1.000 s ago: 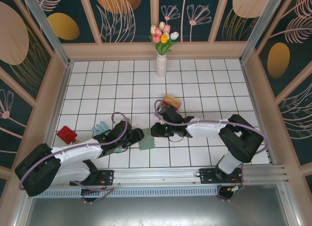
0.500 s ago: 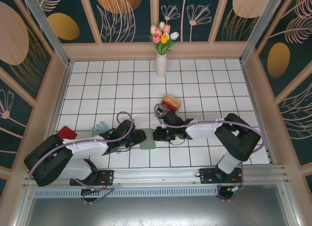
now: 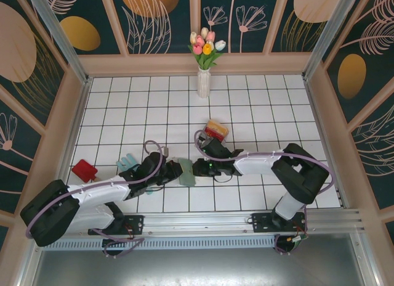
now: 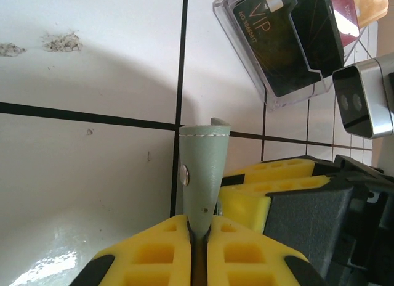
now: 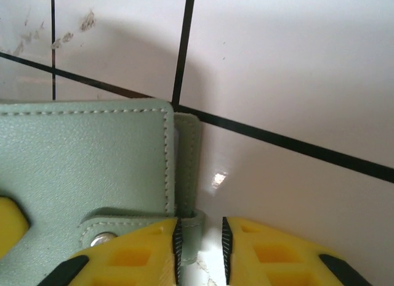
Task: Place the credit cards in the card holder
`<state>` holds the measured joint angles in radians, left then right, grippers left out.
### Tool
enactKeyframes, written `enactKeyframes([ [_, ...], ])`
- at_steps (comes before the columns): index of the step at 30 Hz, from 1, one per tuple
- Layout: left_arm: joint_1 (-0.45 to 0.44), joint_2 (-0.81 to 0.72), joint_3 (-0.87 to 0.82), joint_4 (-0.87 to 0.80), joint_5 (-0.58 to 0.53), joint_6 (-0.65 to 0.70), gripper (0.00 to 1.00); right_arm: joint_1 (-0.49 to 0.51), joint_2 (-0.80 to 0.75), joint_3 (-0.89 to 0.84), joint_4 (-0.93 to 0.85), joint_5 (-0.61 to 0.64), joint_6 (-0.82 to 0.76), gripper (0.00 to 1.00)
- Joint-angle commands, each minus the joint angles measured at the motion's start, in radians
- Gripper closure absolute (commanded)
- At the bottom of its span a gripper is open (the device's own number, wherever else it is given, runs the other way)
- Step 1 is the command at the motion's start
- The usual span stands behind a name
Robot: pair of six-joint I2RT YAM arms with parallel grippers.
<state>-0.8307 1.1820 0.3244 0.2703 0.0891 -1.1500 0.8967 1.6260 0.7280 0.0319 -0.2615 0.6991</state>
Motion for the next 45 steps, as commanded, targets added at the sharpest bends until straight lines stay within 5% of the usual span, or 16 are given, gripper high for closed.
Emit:
enactKeyframes([
  [1, -0.004, -0.015, -0.011, 0.068, -0.011, -0.002, 0.99, 0.006, -0.067, 0.013, 0.017, 0.018, 0.033, 0.68],
  [19, -0.003, 0.051, 0.016, 0.122, 0.004, -0.005, 1.0, 0.064, 0.059, 0.062, -0.012, 0.016, -0.018, 0.46],
  [32, -0.003, -0.008, 0.027, -0.002, -0.074, -0.001, 1.0, 0.102, 0.107, 0.118, -0.397, 0.512, 0.028, 0.75],
  [38, -0.003, -0.035, -0.001, -0.018, -0.082, -0.005, 1.0, 0.093, 0.056, 0.097, -0.38, 0.516, 0.035, 0.91],
  [43, -0.003, -0.015, 0.002, -0.022, -0.078, 0.007, 1.0, 0.085, -0.038, 0.103, -0.366, 0.506, 0.031, 0.84],
  [45, -0.004, 0.003, 0.01, -0.021, -0.072, 0.018, 1.0, 0.054, -0.087, 0.075, -0.301, 0.405, 0.011, 0.77],
])
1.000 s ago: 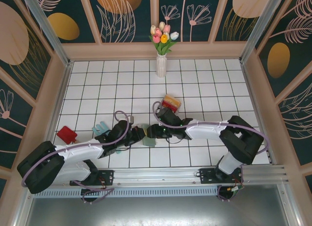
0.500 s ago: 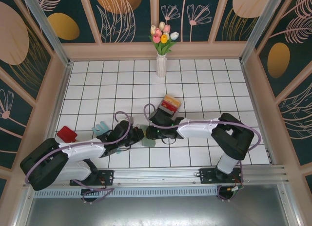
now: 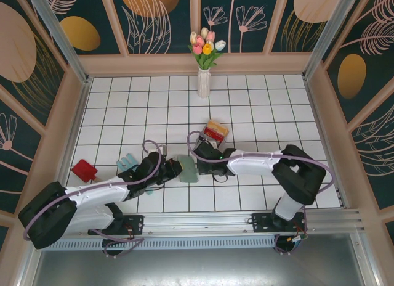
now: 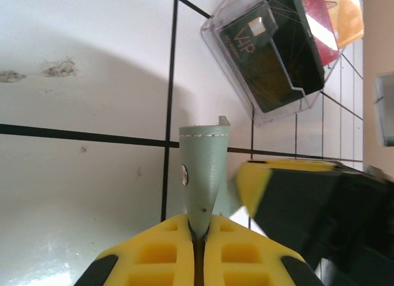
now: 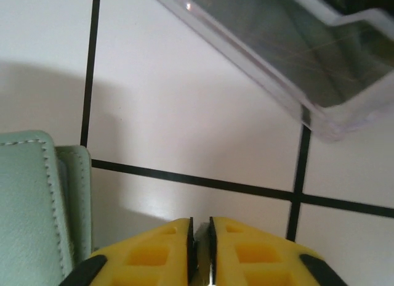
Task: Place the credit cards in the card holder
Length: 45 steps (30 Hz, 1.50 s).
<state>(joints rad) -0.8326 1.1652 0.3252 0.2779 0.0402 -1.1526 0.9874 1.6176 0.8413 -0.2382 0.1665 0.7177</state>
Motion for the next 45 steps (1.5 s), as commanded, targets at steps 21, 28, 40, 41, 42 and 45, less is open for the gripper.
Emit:
enactKeyframes([
  [21, -0.001, 0.079, 0.033, 0.005, 0.003, 0.032, 1.0, -0.06, -0.013, 0.013, 0.101, -0.352, -0.031, 0.38],
  [28, -0.002, 0.068, 0.034, -0.004, -0.002, 0.033, 1.0, -0.039, 0.03, 0.055, 0.008, -0.266, -0.047, 0.38],
  [40, -0.002, 0.063, 0.035, -0.018, -0.008, 0.039, 1.0, -0.042, -0.018, 0.008, -0.036, -0.189, -0.024, 0.69],
  [41, -0.001, 0.062, 0.037, -0.02, -0.008, 0.039, 1.0, -0.044, -0.021, 0.003, -0.027, -0.201, -0.027, 0.72],
  [42, -0.001, 0.062, 0.038, -0.022, -0.008, 0.04, 1.0, -0.047, -0.025, -0.004, -0.014, -0.218, -0.029, 0.76],
  [45, -0.002, 0.059, 0.038, -0.026, -0.01, 0.045, 1.0, -0.055, -0.033, -0.028, 0.028, -0.266, -0.018, 0.87],
])
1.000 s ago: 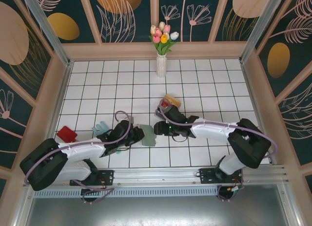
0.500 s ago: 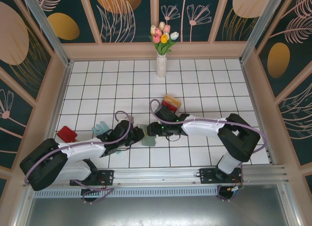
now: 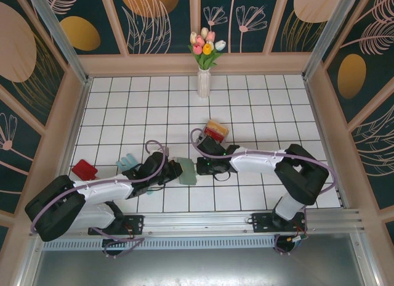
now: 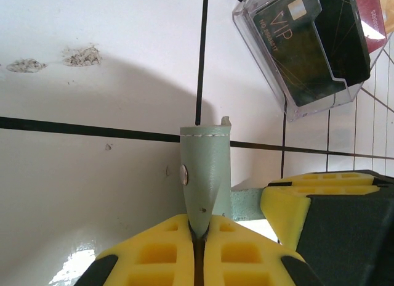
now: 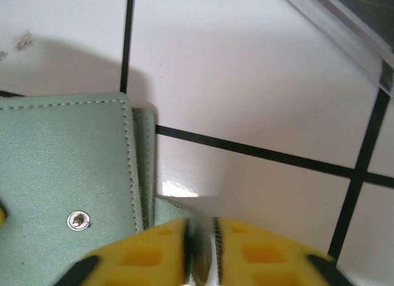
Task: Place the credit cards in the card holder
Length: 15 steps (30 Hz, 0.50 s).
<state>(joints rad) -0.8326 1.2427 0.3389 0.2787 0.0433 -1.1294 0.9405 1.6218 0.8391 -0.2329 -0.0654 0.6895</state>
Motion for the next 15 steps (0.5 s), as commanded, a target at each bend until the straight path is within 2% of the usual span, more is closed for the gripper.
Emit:
enactKeyframes([
  [1, -0.001, -0.02, 0.022, -0.026, -0.014, 0.022, 1.0, -0.011, -0.041, -0.031, 0.034, -0.047, 0.013, 0.9],
  [4, -0.002, -0.014, 0.026, -0.026, -0.017, 0.029, 0.89, -0.018, -0.069, -0.038, 0.042, -0.045, 0.019, 0.96],
  [6, -0.002, 0.0, 0.042, -0.038, -0.018, 0.043, 0.86, -0.032, -0.094, -0.05, 0.048, -0.04, 0.024, 0.99],
  [12, -0.001, 0.081, 0.143, -0.133, -0.054, 0.081, 0.47, -0.089, -0.187, -0.106, 0.064, -0.056, 0.018, 0.99],
  [15, -0.002, 0.157, 0.219, -0.189, -0.073, 0.102, 0.37, -0.129, -0.221, -0.147, 0.096, -0.098, 0.021, 0.99],
])
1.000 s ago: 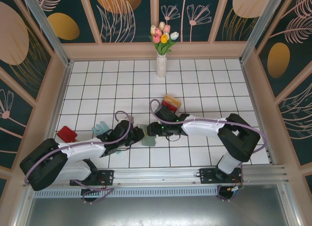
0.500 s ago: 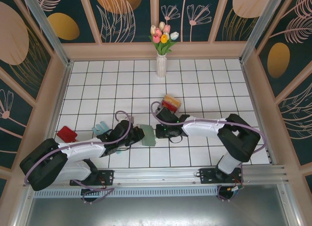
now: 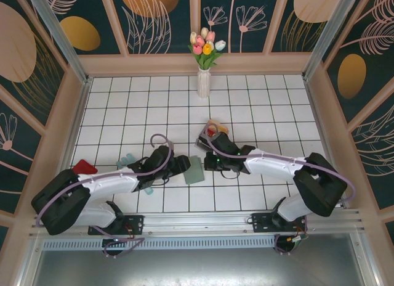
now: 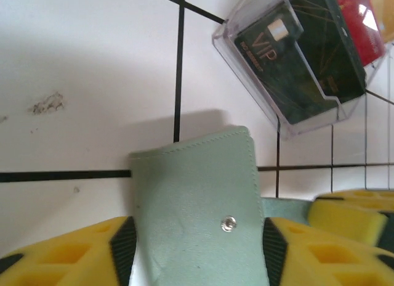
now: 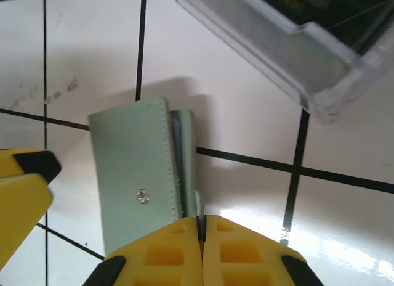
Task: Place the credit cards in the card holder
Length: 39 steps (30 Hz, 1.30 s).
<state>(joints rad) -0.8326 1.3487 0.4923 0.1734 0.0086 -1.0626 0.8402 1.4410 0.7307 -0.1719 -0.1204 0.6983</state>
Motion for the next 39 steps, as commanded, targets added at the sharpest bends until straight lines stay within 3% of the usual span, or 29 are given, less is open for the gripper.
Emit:
enactKeyframes([
  [1, -0.002, 0.08, 0.1, -0.104, -0.034, 0.042, 0.36, -0.04, -0.059, -0.054, 0.052, -0.058, 0.017, 0.99],
  [8, -0.001, 0.156, 0.239, -0.196, 0.0, 0.01, 0.28, -0.133, -0.113, -0.065, 0.097, -0.234, 0.055, 0.99],
  [14, -0.009, 0.175, 0.302, -0.241, 0.065, 0.016, 0.25, -0.148, -0.114, -0.045, 0.156, -0.35, 0.122, 0.99],
  [25, -0.011, 0.189, 0.336, -0.31, 0.006, 0.024, 0.27, -0.159, -0.146, -0.024, 0.162, -0.371, 0.109, 0.98],
  [35, -0.011, 0.142, 0.261, -0.298, -0.019, 0.011, 0.53, -0.162, -0.154, -0.023, 0.118, -0.343, 0.104, 0.98],
  [39, -0.011, 0.147, 0.258, -0.304, -0.01, 0.016, 0.57, -0.164, -0.167, -0.021, 0.107, -0.341, 0.107, 0.97],
])
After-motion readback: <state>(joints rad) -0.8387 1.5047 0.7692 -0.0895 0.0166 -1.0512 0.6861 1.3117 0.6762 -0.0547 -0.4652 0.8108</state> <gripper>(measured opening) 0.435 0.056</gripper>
